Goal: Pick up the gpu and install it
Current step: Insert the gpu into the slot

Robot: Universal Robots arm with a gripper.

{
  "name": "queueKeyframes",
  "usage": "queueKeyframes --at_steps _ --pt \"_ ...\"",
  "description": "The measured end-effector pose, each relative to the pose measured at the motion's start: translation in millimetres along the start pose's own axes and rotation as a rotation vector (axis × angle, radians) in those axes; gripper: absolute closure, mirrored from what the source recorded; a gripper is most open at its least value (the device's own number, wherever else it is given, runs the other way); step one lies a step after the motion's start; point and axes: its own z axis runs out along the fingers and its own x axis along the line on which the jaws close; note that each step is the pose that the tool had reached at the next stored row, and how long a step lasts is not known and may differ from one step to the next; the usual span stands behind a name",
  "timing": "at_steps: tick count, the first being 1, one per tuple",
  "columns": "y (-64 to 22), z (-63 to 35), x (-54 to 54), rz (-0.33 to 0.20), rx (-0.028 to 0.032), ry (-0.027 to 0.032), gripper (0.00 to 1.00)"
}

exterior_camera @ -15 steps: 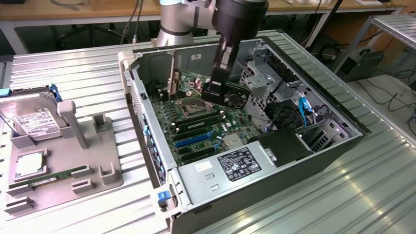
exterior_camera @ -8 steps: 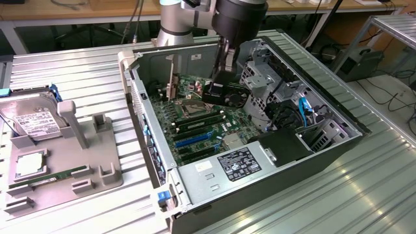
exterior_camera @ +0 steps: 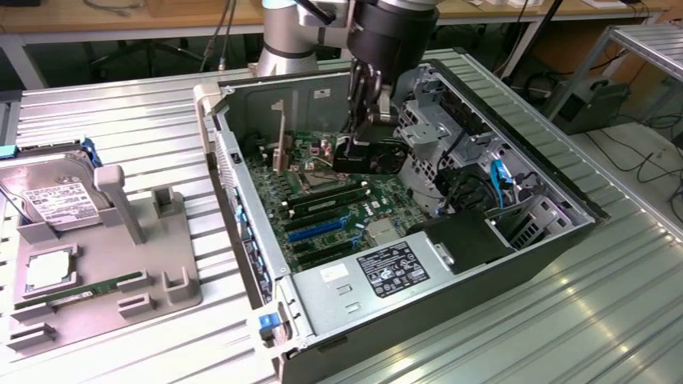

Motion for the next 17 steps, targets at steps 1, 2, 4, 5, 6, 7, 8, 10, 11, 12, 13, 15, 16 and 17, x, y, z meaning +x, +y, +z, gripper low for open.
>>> queueKeyframes --at_steps 1,2,4,5,6,7,8,10,11,12,13,15,16,17 --pt "0.0 0.5 0.0 -0.021 0.0005 0.0011 0.74" --pt "0.0 0.9 0.0 -0.04 0.001 0.0022 0.74" --pt "-0.1 1.8 -0.1 -0.079 0.002 0.0041 0.74" --pt "-0.1 2.2 -0.1 -0.096 0.0024 0.0051 0.74" --pt "-0.1 2.7 -0.1 -0.114 0.0028 0.006 0.74" --pt "-0.2 3.2 -0.1 -0.134 0.0033 0.0071 0.74" --pt "-0.2 4.1 -0.1 -0.159 0.004 0.0083 0.74" --pt "-0.4 7.0 -0.2 -0.215 0.0053 0.0113 0.74" --pt "-0.5 9.0 -0.2 -0.252 0.0062 0.0131 0.74" --pt "-0.5 10.5 -0.3 -0.289 0.0066 0.0113 0.74" --pt "-0.5 11.4 -0.2 -0.306 0.0058 0.0061 0.74" --pt "-0.3 14.8 -0.2 -0.311 0.004 -0.007 0.74" --pt "0.6 16.5 0.1 -0.311 0.0038 -0.007 0.74" --pt "2.6 19.2 0.7 -0.311 0.0037 -0.0071 0.74"
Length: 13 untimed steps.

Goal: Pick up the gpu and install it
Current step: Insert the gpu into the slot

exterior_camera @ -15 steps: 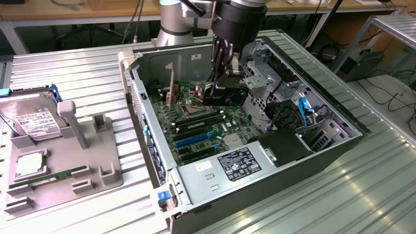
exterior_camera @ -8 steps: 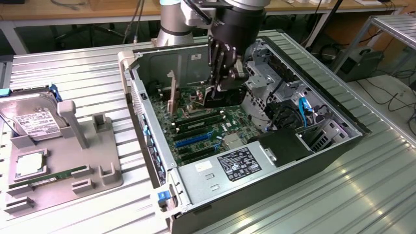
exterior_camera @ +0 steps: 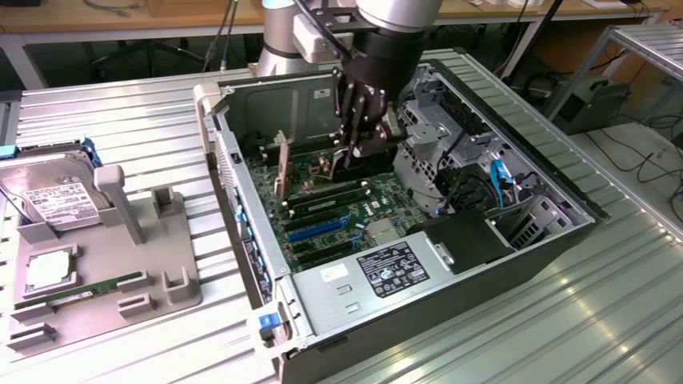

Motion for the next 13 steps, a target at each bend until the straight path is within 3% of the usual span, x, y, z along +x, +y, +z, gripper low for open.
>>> queueKeyframes --at_steps 7,13 --pt "12.9 16.6 0.0 0.0 0.0001 0.0 0.74" --pt "15.4 30.7 0.2 0.0 0.0001 0.0 0.74"
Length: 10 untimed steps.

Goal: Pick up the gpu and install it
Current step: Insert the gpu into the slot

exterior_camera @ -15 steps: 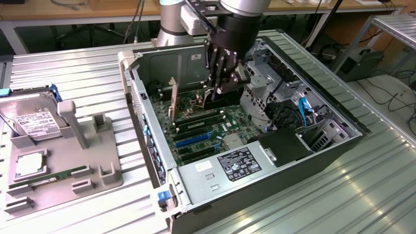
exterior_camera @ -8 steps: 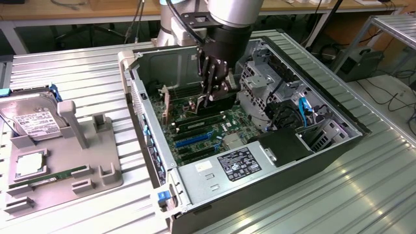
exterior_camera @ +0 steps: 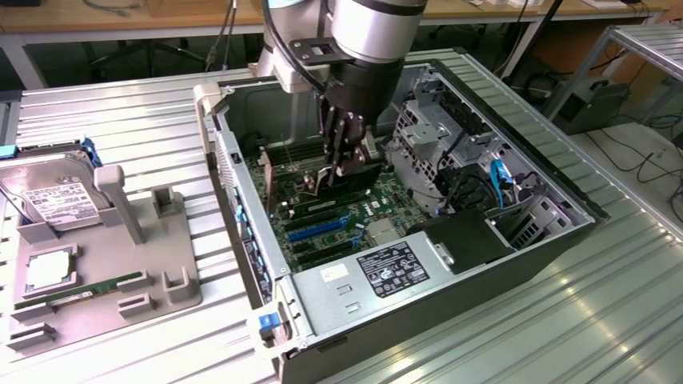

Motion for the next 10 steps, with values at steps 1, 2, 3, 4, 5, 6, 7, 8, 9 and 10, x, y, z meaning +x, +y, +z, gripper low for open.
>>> queueKeyframes --at_steps 1,2,3,4,5,6,7,8,9,10 --pt "0.0 1.8 0.1 0.0 0.0 0.0 0.74" --pt "-0.1 3.7 0.2 0.0 0.0 0.0 0.74" --pt "-0.2 5.7 0.3 0.0 0.0 0.0001 0.74" --pt "-0.3 7.5 0.3 0.0 0.0 0.0 0.74" --pt "-0.4 9.4 0.4 0.0 0.0 0.0 0.74" --pt "-0.5 11.3 0.5 0.0 0.0 -0.0001 0.74" --pt "-0.6 13.0 0.6 0.0 0.0 0.0 0.74" --pt "-0.7 14.9 0.7 -0.001 -0.0001 0.0001 0.74" --pt "-0.8 16.7 0.8 -0.001 -0.0001 0.0002 0.74" --pt "-0.9 18.5 0.9 -0.002 0.0 0.0001 0.74"
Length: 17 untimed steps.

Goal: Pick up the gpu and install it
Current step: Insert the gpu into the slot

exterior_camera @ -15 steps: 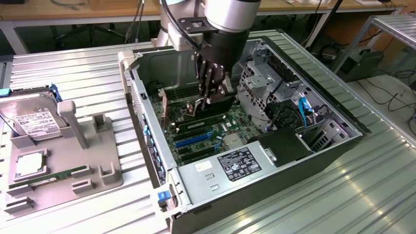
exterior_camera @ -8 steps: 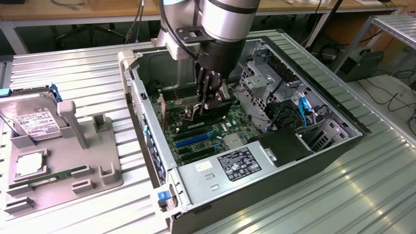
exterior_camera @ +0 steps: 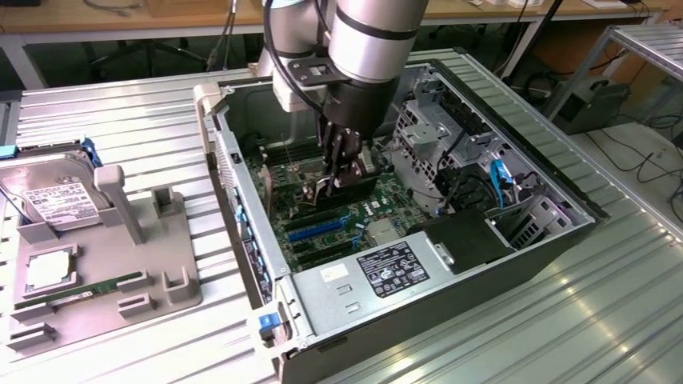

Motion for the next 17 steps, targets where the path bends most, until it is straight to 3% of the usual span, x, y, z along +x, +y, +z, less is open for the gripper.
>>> queueKeyframes --at_steps 12,17 --pt "4.2 23.6 2.6 -0.023 0.0003 0.0012 0.74" --pt "4.1 31.6 2.8 -0.023 0.0041 0.0013 0.74"
